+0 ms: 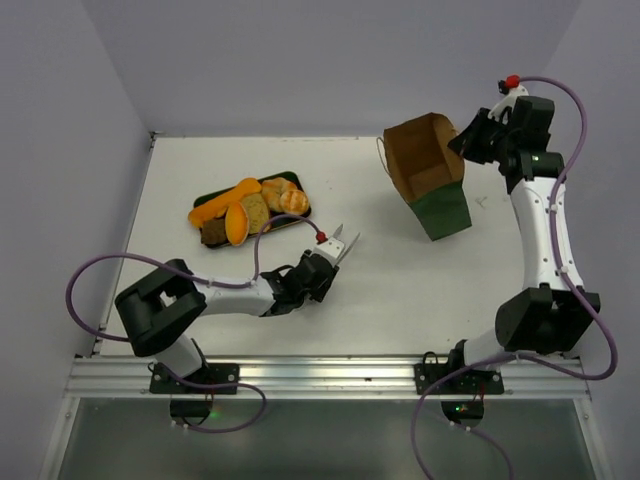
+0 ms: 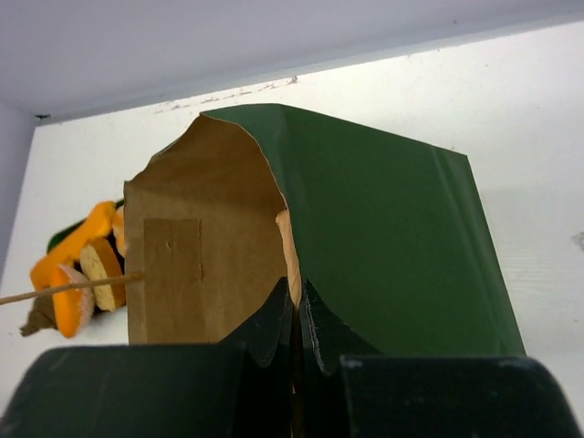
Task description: Take the fake bread out of the paper bag
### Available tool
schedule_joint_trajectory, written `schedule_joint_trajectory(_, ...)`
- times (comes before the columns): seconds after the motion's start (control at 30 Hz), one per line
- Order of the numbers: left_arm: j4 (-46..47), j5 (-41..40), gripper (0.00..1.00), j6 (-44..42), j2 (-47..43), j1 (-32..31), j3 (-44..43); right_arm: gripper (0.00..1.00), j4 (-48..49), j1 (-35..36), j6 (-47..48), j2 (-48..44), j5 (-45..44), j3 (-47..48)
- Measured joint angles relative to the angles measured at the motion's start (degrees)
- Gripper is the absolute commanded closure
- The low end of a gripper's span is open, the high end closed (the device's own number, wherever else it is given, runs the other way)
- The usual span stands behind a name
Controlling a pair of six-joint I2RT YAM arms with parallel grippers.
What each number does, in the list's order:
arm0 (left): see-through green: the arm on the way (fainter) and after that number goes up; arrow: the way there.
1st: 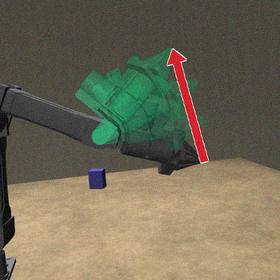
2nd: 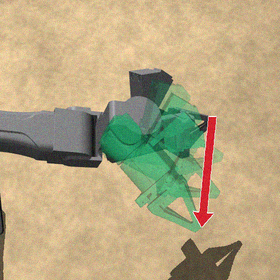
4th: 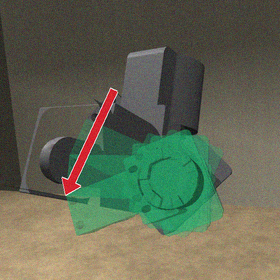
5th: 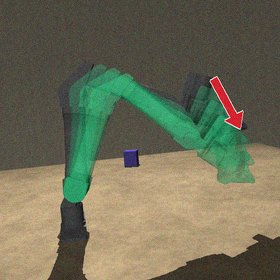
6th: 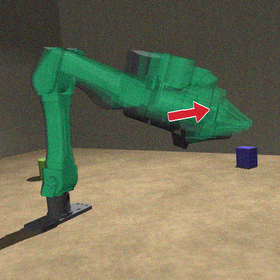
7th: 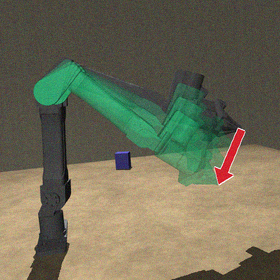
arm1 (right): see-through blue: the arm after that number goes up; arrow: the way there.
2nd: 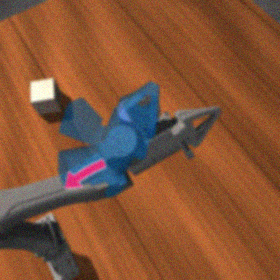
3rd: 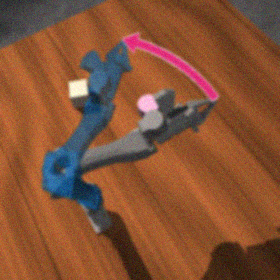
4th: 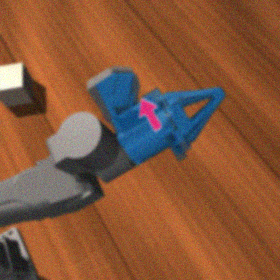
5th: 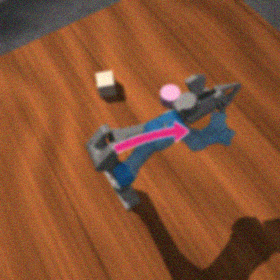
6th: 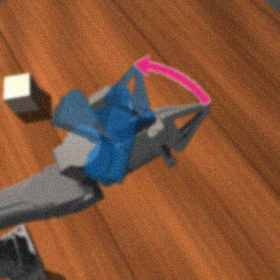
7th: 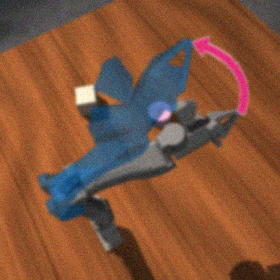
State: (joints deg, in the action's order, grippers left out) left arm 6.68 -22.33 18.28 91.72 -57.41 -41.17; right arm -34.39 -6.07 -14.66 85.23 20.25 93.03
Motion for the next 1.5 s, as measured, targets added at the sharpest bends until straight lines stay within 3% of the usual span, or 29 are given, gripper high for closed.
schedule_joint_trajectory(0.03,-0.2,-0.2,0.42,0.0,0.4,0.0,0.0,1.00,0.8,0.0,-1.7,0.7,-0.1,0.0)
schedule_joint_trajectory(0.3,-0.2,-0.7,0.18,0.8,-0.1,0.0,0.0,1.00,7.3,-0.8,-10.1,6.1,0.2,-1.2)
schedule_joint_trajectory(0.5,-1.2,0.5,0.00,2.6,-6.7,0.0,0.0,0.97,9.2,-3.1,-10.3,8.6,0.3,-3.4)
schedule_joint_trajectory(0.67,-3.8,2.3,0.00,4.9,-15.1,0.0,-0.5,0.69,9.4,-3.8,-8.1,8.6,1.4,-4.3)
schedule_joint_trajectory(0.7,-4.2,2.4,0.01,5.2,-16.6,0.0,-0.6,0.56,9.5,-3.7,-7.6,8.5,1.6,-4.3)
schedule_joint_trajectory(0.8,-6.3,2.6,0.00,6.1,-22.5,0.0,-1.1,0.33,9.2,-3.7,-5.8,8.0,1.7,-4.3)
schedule_joint_trajectory(0.83,-6.9,2.7,0.00,6.3,-24.3,0.0,-1.2,0.13,9.0,-3.7,-5.2,7.6,1.4,-4.3)
schedule_joint_trajectory(0.87,-7.5,2.7,0.00,6.7,-26.0,0.0,-1.2,0.02,8.8,-3.7,-4.8,7.0,1.0,-4.3)
schedule_joint_trajectory(1.1,-12.7,3.4,0.00,10.3,-37.0,0.0,-1.0,0.01,5.9,-3.7,1.1,0.7,-4.5,-2.9)
schedule_joint_trajectory(1.37,-19.9,-0.4,0.01,12.7,-47.5,0.0,-0.8,0.01,0.7,-3.7,7.4,-9.9,-18.0,-1.4)
schedule_joint_trajectory(1.5,-23.8,-2.3,0.00,12.7,-50.5,0.0,-0.8,0.01,-0.3,-3.7,10.8,-17.6,-22.4,-5.7)
